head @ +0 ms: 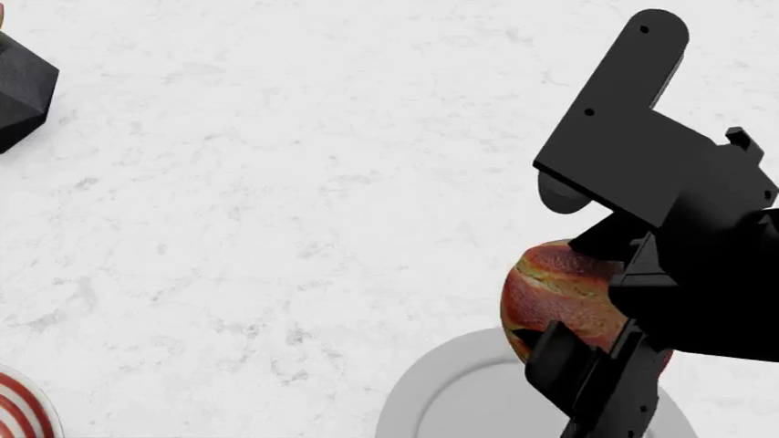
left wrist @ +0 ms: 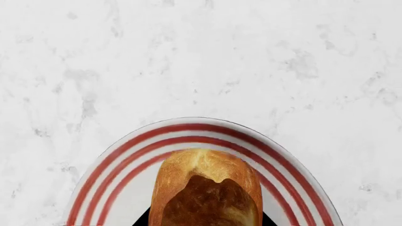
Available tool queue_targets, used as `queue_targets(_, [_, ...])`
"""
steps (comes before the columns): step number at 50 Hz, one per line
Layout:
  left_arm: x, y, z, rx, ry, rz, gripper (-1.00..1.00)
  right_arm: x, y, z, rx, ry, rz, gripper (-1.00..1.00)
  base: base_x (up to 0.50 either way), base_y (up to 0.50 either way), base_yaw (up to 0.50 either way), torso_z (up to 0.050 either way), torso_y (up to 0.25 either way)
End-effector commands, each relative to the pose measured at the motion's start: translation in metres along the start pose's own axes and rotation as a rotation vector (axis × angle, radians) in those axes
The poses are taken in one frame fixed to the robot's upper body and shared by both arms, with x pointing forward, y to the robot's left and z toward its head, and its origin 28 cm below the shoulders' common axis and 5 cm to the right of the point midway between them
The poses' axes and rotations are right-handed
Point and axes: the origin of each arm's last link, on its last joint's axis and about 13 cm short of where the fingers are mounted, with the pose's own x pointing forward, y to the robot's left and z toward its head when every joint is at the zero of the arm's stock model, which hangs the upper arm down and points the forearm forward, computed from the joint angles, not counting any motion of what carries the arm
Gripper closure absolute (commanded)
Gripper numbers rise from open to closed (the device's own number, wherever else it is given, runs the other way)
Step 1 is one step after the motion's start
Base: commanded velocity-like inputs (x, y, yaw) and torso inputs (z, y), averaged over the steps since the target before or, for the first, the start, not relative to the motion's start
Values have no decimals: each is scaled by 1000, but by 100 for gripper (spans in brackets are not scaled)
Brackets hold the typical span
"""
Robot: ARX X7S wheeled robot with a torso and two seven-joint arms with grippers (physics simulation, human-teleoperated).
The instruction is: Place all breads on the cutting board.
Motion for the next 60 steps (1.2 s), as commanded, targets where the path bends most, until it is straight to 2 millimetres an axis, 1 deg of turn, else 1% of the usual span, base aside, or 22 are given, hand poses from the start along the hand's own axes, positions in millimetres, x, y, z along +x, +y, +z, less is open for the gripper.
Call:
queue_targets(1, [-18, -2, 10, 9, -102, 36, 100, -7, -5, 6, -21, -51, -54, 100, 0, 0, 0, 0, 0])
queue_targets(28, [-18, -2, 10, 9, -102, 36, 100, -7, -5, 6, -21, -51, -54, 100, 0, 0, 0, 0, 0])
queue_targets(29, [-54, 11, 35, 5, -275, 119, 100, -16, -13, 13, -25, -115, -130, 100, 0, 0, -3, 0, 10])
queue_targets(30, [-64, 16, 42, -9, -319, 145, 100, -20, -11, 15, -38, -108, -134, 100, 0, 191, 0, 0, 0])
queue_targets(31, [-64, 17, 42, -11, -320, 148, 100, -20, -11, 15, -38, -108, -134, 100, 0, 242, 0, 0, 0])
queue_targets(37, [-65, 19, 42, -15, -333, 157, 100, -18, -11, 14, -44, -105, -137, 100, 0, 429, 0, 0, 0])
queue_targets(45, [-74, 22, 48, -11, -374, 178, 100, -18, -13, 16, -49, -107, -140, 100, 0, 500, 0, 0, 0])
queue_targets(53, [-68, 24, 47, -8, -379, 185, 100, -16, -14, 14, -50, -108, -136, 100, 0, 500, 0, 0, 1])
queue_targets(58, [-69, 21, 48, -2, -375, 179, 100, -15, -14, 14, -49, -106, -132, 100, 0, 500, 0, 0, 0])
queue_targets(60, [-65, 18, 44, 5, -364, 171, 100, -12, -13, 13, -49, -102, -124, 100, 0, 500, 0, 0, 0])
